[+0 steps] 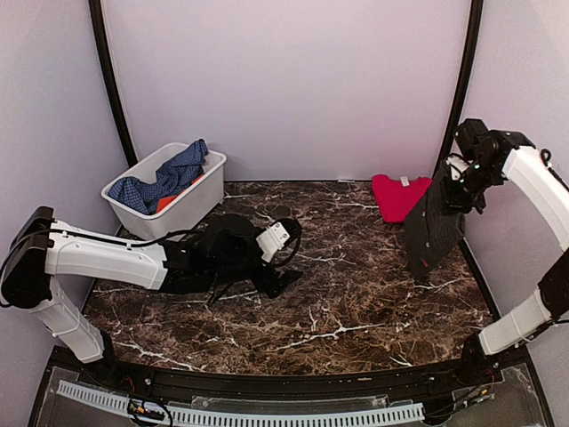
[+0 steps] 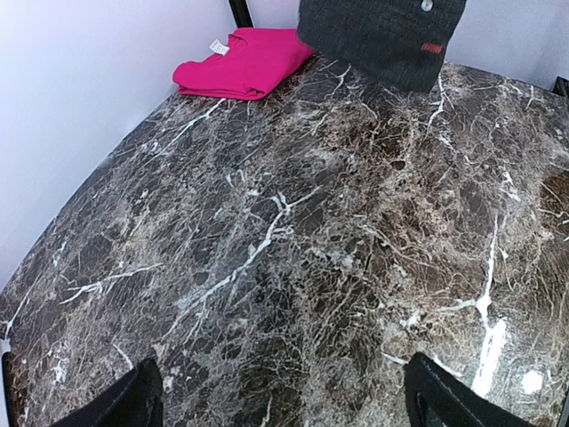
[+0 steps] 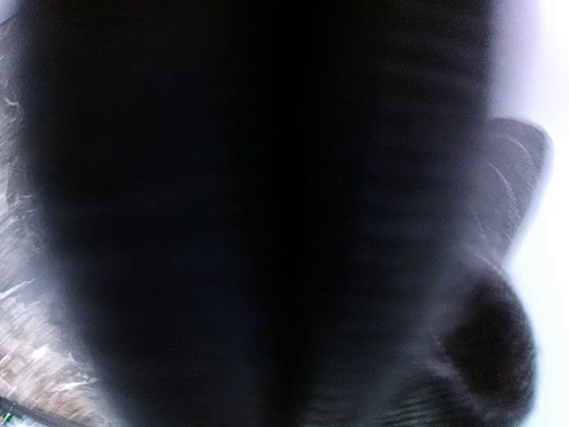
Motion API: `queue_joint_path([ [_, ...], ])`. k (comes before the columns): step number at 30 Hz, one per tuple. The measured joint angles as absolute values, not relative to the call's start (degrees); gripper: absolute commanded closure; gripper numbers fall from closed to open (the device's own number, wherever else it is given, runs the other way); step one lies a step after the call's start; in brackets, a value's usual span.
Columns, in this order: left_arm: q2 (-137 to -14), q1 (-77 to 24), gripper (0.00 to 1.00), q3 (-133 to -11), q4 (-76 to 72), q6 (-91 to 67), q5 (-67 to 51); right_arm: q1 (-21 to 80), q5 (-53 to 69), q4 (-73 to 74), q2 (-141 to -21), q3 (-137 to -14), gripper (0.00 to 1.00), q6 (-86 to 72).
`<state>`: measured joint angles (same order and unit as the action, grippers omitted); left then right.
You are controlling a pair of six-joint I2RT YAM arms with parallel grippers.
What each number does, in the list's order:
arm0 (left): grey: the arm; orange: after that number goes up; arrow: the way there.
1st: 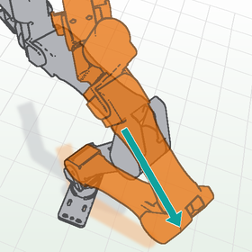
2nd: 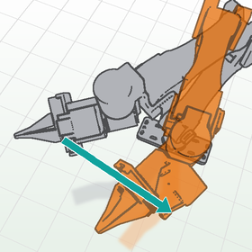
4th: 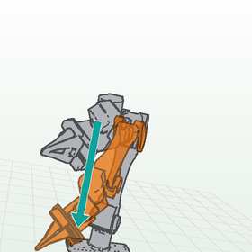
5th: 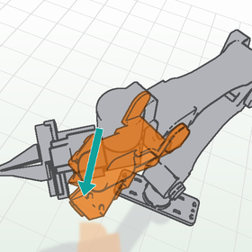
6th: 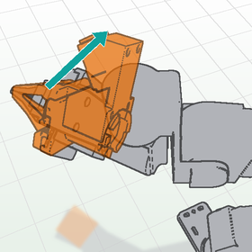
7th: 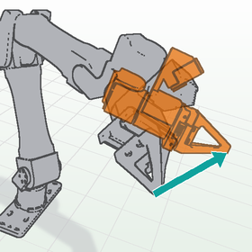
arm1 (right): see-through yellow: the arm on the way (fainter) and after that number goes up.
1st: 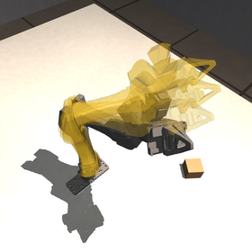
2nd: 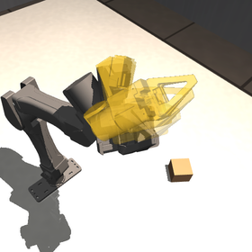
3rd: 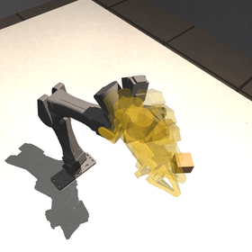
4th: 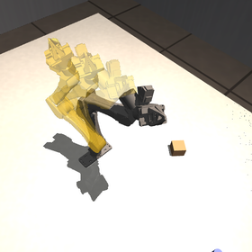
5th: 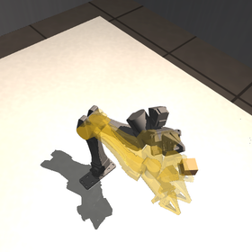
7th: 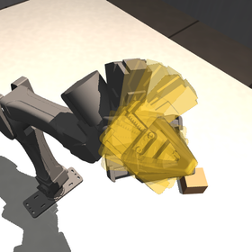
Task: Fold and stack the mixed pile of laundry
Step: Turn over the square-folded shirt at the center of the board.
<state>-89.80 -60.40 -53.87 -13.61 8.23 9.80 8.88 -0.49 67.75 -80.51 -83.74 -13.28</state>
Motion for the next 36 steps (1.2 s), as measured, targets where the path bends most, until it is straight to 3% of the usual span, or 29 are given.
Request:
queue_joint_path([
  [8,-87.3,-57.6,0.06,-53.1,-12.5,7.4,9.1,10.5,-20.9,81.5,-90.2,-105.1,1.0,-11.1],
  [17,-80.3,-50.8,0.06,-53.1,-4.9,-0.8,10.3,40.3,-23.7,81.7,-129.4,-105.8,1.0,-14.9],
  [22,-72.9,-46.2,0.07,-53.0,-2.4,-7.0,9.8,52.9,-21.4,88.0,-140.0,-117.3,1.0,-16.4],
  [23,-71.8,-45.7,0.07,-53.0,-2.0,-8.0,9.8,54.3,-20.4,87.9,-140.9,-120.5,0.93,-16.6],
  [25,-69.9,-44.8,0.08,-53.0,-0.8,-10.1,9.8,56.1,-18.8,87.9,-142.6,-125.3,0.63,-16.7],
  [29,-68.3,-42.4,0.04,-52.9,2.1,-14.6,9.8,58.3,-15.0,87.6,-144.4,-130.1,0.33,-17.1],
  [31,-67.7,-40.6,0.03,-52.2,2.9,-17.1,9.6,58.6,-12.8,86.7,-144.3,-131.7,0.27,-17.1],
  [36,-67.2,-37.3,0.02,-51.6,4.8,-21.7,8.5,57.6,-6.6,79.7,-138.2,-132.4,0.22,-16.4],
])
